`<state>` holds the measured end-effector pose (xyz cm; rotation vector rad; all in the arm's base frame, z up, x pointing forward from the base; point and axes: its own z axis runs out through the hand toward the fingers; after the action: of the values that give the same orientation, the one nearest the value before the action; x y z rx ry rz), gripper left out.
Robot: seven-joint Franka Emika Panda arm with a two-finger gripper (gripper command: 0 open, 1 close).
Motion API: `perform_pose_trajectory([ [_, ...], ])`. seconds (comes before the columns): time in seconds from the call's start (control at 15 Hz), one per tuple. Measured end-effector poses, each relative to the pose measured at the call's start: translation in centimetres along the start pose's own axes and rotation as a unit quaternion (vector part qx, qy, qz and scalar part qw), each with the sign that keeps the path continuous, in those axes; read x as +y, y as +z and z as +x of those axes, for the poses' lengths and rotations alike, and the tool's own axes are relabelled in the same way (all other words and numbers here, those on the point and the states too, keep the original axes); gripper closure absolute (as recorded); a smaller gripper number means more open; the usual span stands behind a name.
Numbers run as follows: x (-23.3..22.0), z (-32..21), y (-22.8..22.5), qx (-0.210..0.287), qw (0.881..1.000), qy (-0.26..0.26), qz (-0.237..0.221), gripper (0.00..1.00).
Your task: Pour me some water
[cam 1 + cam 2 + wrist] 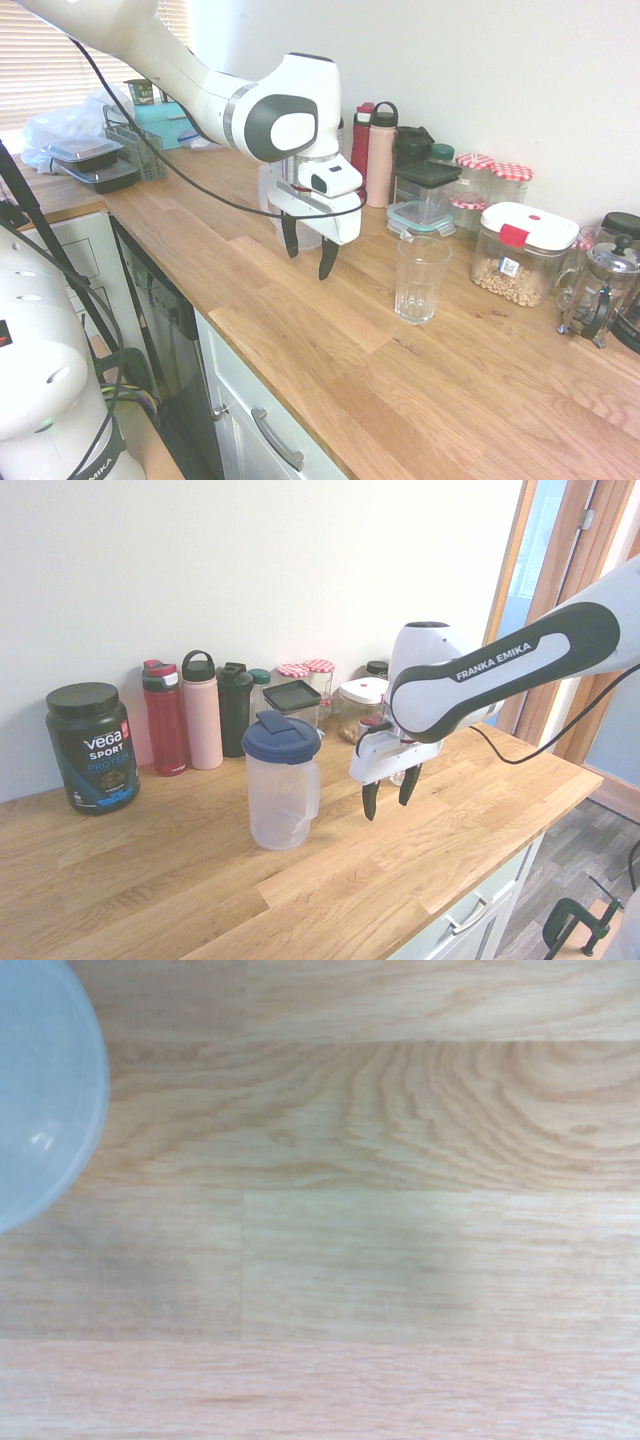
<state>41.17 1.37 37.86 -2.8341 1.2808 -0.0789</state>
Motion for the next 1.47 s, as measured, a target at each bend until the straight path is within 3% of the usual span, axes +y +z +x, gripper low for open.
perform_pose_trajectory([
  [0.2, -0.4, -0.2, -0.5, 0.001, 1.000, -0.007, 0.004, 0.00],
  [0.33, -1.3, -1.6, -3.3, 0.011, 1.000, -0.017, 0.013, 0.00],
  [0.67, -3.1, -11.1, -11.7, 0.066, 0.996, -0.026, 0.045, 0.00],
  [1.0, -8.9, -14.1, -10.8, 0.093, 0.993, -0.016, 0.063, 0.00],
  [1.07, -10.0, -13.5, -10.0, 0.098, 0.993, -0.015, 0.065, 1.00],
  [1.47, -12.7, -12.1, -7.6, 0.107, 0.992, -0.019, 0.062, 1.00],
])
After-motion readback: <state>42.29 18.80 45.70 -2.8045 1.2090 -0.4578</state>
